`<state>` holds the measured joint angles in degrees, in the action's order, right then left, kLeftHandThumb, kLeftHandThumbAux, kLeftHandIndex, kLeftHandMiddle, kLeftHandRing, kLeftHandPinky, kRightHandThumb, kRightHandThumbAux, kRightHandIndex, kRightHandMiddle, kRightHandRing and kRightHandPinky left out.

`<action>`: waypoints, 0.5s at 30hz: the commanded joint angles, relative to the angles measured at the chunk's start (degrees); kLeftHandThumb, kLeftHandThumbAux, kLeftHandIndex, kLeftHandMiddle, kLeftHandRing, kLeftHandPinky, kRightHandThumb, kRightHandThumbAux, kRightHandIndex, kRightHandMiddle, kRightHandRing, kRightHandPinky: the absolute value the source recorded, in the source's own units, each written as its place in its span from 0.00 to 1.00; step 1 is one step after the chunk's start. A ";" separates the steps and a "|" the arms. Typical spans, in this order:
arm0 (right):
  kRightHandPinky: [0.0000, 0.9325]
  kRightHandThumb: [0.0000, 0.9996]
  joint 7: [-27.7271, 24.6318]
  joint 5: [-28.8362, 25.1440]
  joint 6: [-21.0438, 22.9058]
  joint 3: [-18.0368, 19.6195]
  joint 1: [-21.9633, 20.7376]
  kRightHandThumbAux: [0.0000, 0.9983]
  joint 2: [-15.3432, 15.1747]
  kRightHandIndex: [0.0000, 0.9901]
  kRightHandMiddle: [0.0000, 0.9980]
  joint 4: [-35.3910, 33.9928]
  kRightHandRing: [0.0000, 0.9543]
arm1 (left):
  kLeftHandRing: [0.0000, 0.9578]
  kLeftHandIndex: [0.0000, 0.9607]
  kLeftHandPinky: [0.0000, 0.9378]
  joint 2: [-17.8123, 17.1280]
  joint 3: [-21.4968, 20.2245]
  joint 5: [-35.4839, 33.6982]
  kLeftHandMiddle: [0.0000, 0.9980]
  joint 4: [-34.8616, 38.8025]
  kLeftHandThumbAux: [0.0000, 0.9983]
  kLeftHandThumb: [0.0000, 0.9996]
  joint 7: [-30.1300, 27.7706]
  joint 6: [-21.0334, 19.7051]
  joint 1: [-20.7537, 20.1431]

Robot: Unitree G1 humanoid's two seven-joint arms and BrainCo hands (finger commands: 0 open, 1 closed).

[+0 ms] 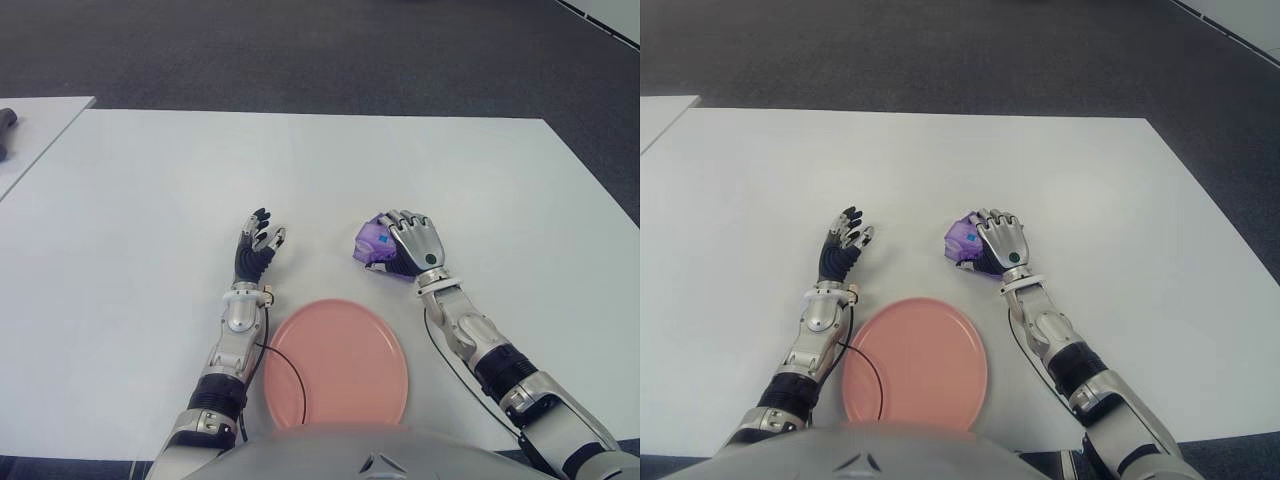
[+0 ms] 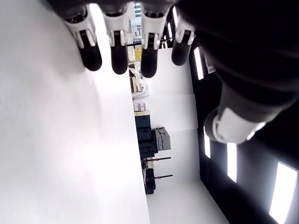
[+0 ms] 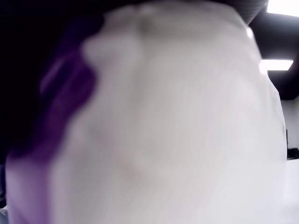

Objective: Put the tissue paper into the plate.

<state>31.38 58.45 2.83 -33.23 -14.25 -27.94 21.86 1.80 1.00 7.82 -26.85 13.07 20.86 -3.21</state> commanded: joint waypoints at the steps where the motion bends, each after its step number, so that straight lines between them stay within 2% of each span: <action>1: 0.77 0.85 -5.33 -0.51 -1.43 -2.03 4.33 0.68 -0.18 0.41 0.52 2.20 0.80 | 0.14 0.14 0.16 -0.11 -0.13 -0.23 0.16 -0.60 0.64 0.31 -0.56 -0.89 0.64; 9: 0.76 0.85 -5.06 -0.39 -1.47 -1.88 4.38 0.68 -0.21 0.41 0.51 1.92 0.79 | 0.13 0.13 0.15 -0.20 -0.02 -0.08 0.15 -0.64 0.63 0.30 -0.58 -0.92 0.61; 12: 0.82 0.85 -4.60 -0.49 -1.63 -1.70 4.44 0.68 -0.11 0.41 0.52 1.95 0.81 | 0.14 0.13 0.16 -0.17 -0.03 -0.06 0.15 -0.62 0.63 0.30 -0.49 -0.92 0.61; 15: 0.83 0.85 -3.96 -0.61 -1.86 -1.47 4.39 0.68 0.14 0.41 0.52 2.18 0.82 | 0.14 0.13 0.17 -0.19 -0.10 -0.14 0.15 -0.76 0.63 0.30 -0.53 -0.95 0.48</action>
<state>30.89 58.35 2.37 -32.79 -14.09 -28.05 21.15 1.79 1.01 7.79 -26.87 13.08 20.87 -3.26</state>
